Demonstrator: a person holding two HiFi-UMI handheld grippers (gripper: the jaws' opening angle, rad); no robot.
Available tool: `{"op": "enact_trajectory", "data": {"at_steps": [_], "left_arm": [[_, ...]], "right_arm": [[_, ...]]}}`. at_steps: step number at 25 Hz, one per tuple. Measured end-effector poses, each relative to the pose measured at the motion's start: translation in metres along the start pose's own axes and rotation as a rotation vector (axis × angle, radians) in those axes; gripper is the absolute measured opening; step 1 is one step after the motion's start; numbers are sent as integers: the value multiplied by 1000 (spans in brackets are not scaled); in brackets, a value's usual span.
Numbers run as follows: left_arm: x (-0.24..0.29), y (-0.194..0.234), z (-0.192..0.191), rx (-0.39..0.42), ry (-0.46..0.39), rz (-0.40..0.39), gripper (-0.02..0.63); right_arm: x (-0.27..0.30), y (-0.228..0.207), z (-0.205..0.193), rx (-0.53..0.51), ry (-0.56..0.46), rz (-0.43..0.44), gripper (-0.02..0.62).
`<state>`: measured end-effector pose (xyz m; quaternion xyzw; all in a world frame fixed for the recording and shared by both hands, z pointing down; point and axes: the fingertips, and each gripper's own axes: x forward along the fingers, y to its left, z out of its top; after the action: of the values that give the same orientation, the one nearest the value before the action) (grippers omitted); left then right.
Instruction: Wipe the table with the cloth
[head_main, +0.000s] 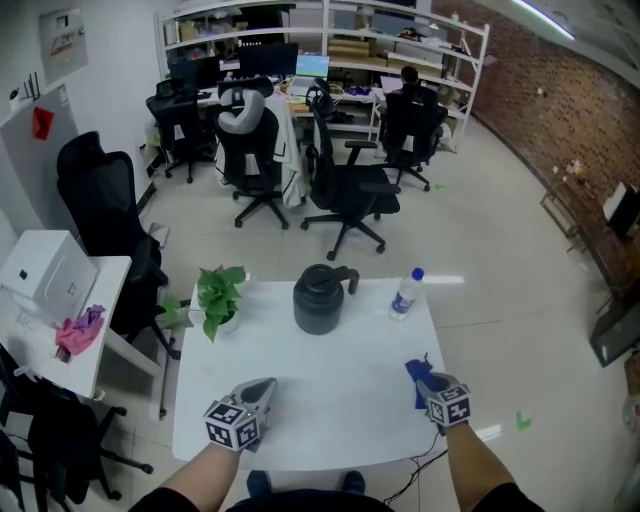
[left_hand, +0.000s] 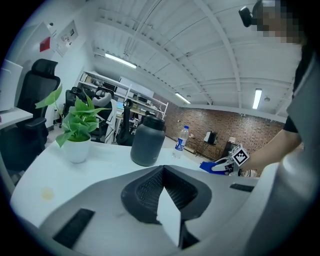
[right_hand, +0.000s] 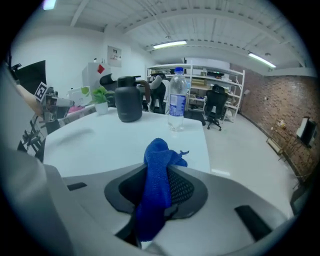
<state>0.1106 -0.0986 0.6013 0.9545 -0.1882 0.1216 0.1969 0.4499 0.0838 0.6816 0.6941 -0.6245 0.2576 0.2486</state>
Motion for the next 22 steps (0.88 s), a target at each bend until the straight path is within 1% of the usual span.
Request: {"op": "enact_trajectory", "data": {"at_steps": [4, 8, 14, 22], "left_arm": [[-4, 9, 3, -3, -9, 11, 0], [-14, 22, 6, -10, -24, 27, 0], [-46, 64, 4, -33, -46, 85, 0], [-110, 134, -2, -74, -71, 187, 0]], "right_arm": [[20, 50, 55, -32, -58, 89, 97], [42, 104, 95, -79, -85, 175, 97], [81, 189, 134, -147, -99, 295, 97], [128, 307, 173, -240, -95, 430, 97]]}}
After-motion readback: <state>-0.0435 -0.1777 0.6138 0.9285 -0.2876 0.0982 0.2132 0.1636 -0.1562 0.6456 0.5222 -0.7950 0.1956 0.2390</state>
